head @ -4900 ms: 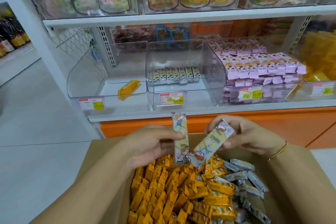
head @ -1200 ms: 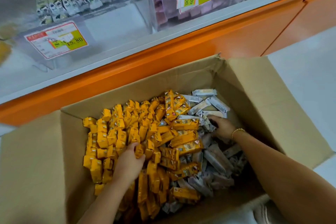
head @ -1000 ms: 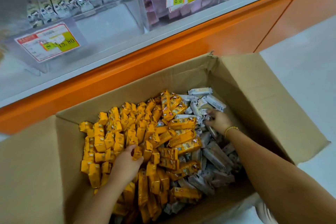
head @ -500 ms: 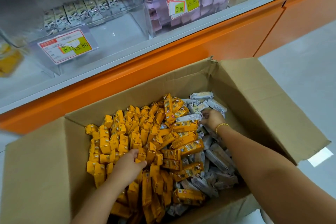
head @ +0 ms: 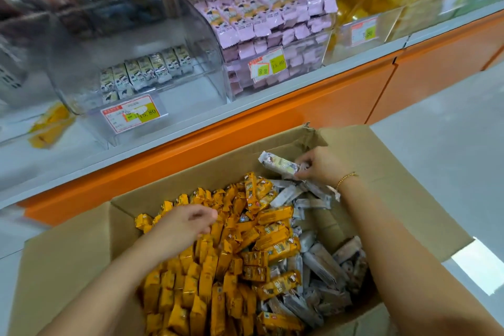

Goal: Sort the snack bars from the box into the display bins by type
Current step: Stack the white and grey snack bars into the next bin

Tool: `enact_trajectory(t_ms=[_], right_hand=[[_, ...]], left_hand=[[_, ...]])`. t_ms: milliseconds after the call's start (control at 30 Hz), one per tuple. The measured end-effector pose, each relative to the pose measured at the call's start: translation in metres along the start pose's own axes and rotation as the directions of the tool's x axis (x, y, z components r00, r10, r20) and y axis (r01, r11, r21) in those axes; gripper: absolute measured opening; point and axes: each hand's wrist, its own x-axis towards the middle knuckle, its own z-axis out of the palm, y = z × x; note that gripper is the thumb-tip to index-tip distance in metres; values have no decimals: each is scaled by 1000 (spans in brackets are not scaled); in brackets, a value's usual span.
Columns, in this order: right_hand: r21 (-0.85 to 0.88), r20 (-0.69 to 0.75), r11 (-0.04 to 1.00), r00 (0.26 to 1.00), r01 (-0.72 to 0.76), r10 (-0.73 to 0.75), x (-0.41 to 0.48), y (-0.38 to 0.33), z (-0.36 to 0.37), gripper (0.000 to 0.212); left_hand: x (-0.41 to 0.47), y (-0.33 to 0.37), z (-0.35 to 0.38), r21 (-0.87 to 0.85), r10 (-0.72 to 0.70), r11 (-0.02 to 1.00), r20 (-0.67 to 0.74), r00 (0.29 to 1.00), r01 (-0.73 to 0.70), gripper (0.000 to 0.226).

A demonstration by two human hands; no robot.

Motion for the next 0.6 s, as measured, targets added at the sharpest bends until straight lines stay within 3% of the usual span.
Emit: enact_trajectory(t_ms=[67,167,233,367,433,500,600], right_hand=[[5,83,975,972,221,-221,-23,-43,-34,27],[-53,211,864,852,500,-480,-59,-106,-65,37],[-98,239,787,782,610,-576,-79,-137,-77,37],[-32,202,705,695,709,-690,-107,-176,-92,32],[28,153,726,714,688,-683,-114,-190,-94,29],[144,31,794,800,590,-600,-118,-200,-95,25],[229,-78,879,908,418,-411,-117,-212,-92,37]], left_hand=[[-15,25,-26,-55,46,997,-56,997,-49,18],[-41,50,-56,-222,28,974,-117,993,-54,31],[-58,55,-72,-306,48,951,37,998,-35,47],[-92,47,-84,-255,61,967,283,957,14,63],[-105,38,-87,-339,49,938,336,941,72,69],[-114,28,-88,-531,50,835,330,943,142,78],[-126,29,-78,-769,21,625,190,982,136,57]])
